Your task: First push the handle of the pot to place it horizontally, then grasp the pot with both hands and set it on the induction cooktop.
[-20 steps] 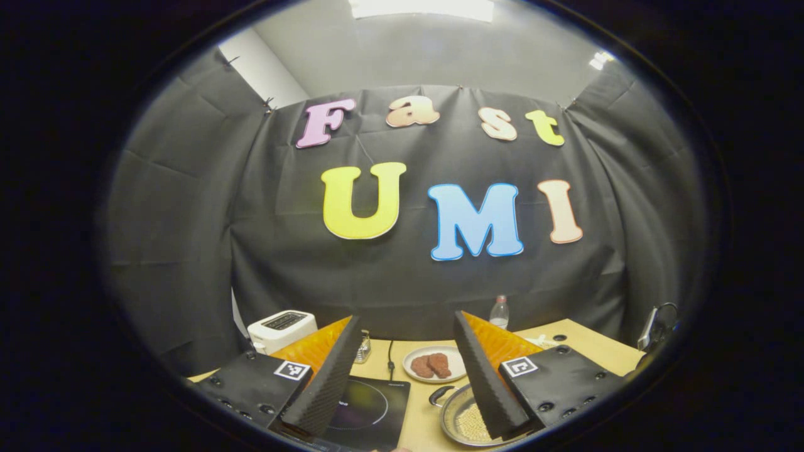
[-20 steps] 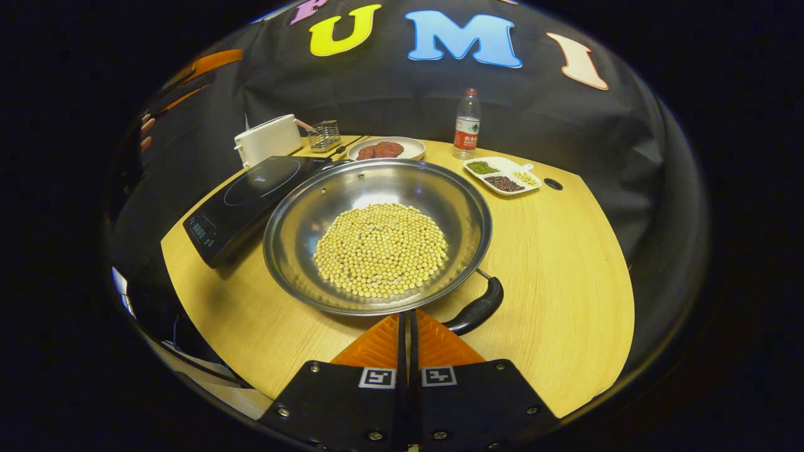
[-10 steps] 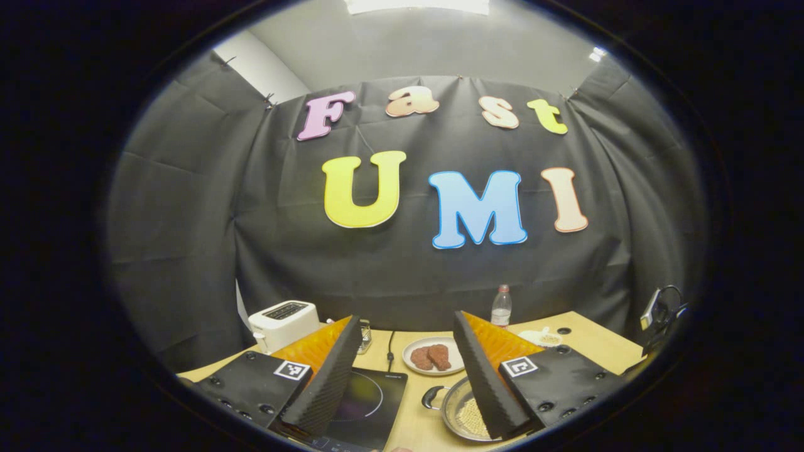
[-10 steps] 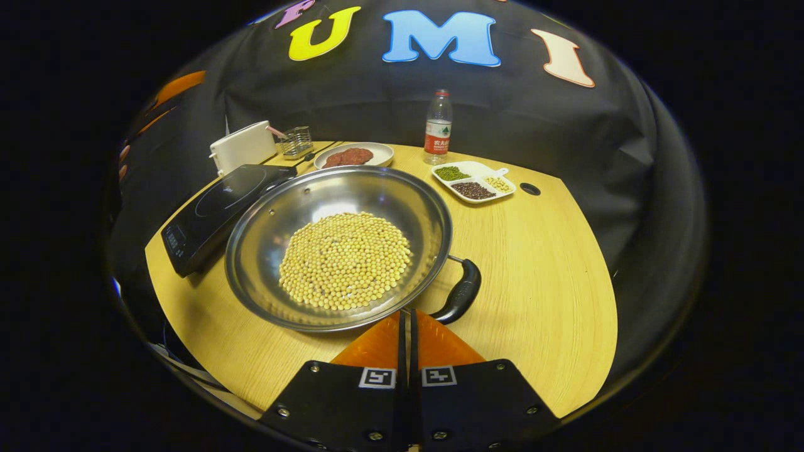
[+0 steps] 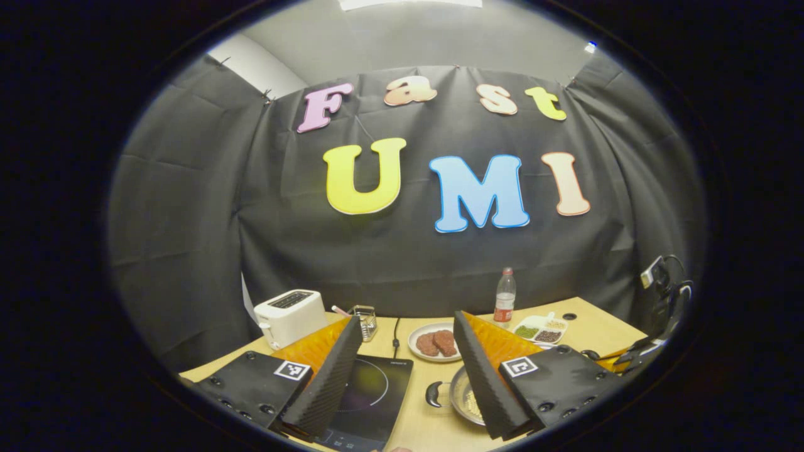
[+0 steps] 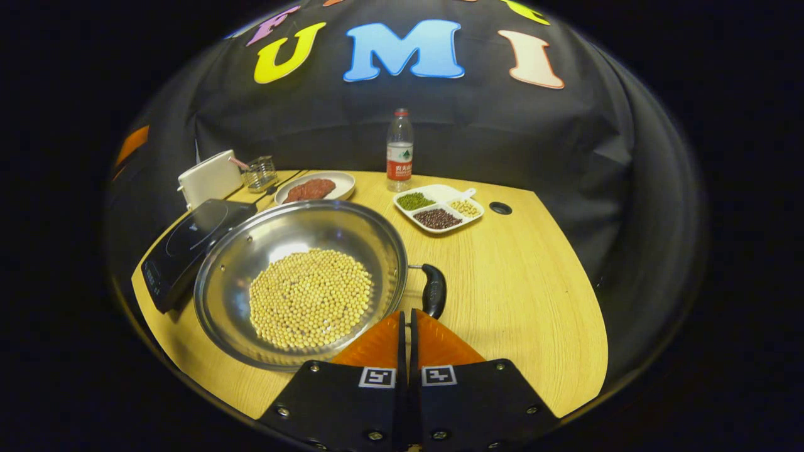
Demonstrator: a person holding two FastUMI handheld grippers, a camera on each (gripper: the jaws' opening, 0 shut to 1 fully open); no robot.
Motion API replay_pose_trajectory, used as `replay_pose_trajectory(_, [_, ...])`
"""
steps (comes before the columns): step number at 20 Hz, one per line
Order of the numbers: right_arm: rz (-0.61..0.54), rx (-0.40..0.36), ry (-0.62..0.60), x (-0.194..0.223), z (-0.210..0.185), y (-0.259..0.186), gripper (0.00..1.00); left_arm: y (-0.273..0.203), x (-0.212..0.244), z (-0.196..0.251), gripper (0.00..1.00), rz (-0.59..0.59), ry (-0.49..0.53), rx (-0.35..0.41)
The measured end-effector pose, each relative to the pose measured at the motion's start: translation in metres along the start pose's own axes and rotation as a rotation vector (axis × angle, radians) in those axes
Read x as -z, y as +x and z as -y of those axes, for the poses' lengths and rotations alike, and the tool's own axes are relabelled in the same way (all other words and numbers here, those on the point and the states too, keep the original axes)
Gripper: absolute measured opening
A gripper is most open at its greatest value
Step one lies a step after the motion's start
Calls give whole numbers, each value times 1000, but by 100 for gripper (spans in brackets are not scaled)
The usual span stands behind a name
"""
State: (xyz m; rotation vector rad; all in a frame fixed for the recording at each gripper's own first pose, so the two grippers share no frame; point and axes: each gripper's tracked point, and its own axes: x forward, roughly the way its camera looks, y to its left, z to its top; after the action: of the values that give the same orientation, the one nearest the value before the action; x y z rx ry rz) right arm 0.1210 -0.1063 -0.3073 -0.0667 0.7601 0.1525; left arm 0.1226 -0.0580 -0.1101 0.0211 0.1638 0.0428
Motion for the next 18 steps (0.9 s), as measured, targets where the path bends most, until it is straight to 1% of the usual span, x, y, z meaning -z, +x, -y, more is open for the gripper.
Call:
replay_pose_trajectory(1, [26, -8, 24, -7, -1, -3, 16, 2, 4, 1, 99, -9, -8, 6])
replay_pose_trajectory(2, [52, -12, 45, -12, -4, -7, 44, 5, 12, 2, 99, -21, -14, 12])
replay_pose_trajectory(4, [101, 37, 56, -23, 5, -10, 100, 15, 28, 9, 99, -58, -22, 45])
replay_pose_trajectory(5, [115, 52, 61, -26, 7, -10, 100, 20, 37, 12, 91, -80, -25, 61])
replay_pose_trajectory(6, [118, 56, 68, -28, 6, -10, 100, 26, 48, 14, 99, -105, -26, 75])
replay_pose_trajectory(7, [117, 59, 76, -29, 5, -9, 100, 31, 59, 16, 95, -129, -27, 86])
replay_pose_trajectory(8, [114, 62, 81, -29, 5, -6, 100, 36, 69, 19, 95, -153, -30, 100])
replay_pose_trajectory(9, [111, 64, 86, -29, 5, -4, 100, 42, 79, 24, 92, -178, -34, 118])
replay_pose_trajectory(10, [108, 67, 90, -29, 5, -2, 100, 47, 90, 28, 91, -208, -34, 132])
replay_pose_trajectory(11, [105, 71, 90, -29, 6, 0, 100, 53, 100, 30, 92, -233, -29, 139])
replay_pose_trajectory(12, [100, 73, 91, -28, 5, 2, 100, 58, 109, 32, 99, -251, -20, 148])
replay_pose_trajectory(13, [99, 75, 93, -29, 6, 5, 100, 63, 119, 36, 95, -273, -13, 158])
replay_pose_trajectory(14, [93, 75, 95, -27, 6, 8, 100, 68, 131, 39, 99, -297, -7, 164])
replay_pose_trajectory(15, [86, 75, 99, -26, 6, 11, 100, 73, 143, 43, 95, -327, -7, 175])
replay_pose_trajectory(17, [68, 75, 107, -23, 7, 17, 100, 81, 163, 49, 95, -388, 0, 188])
replay_pose_trajectory(18, [59, 75, 110, -21, 7, 21, 100, 83, 173, 50, 92, -407, 7, 192])
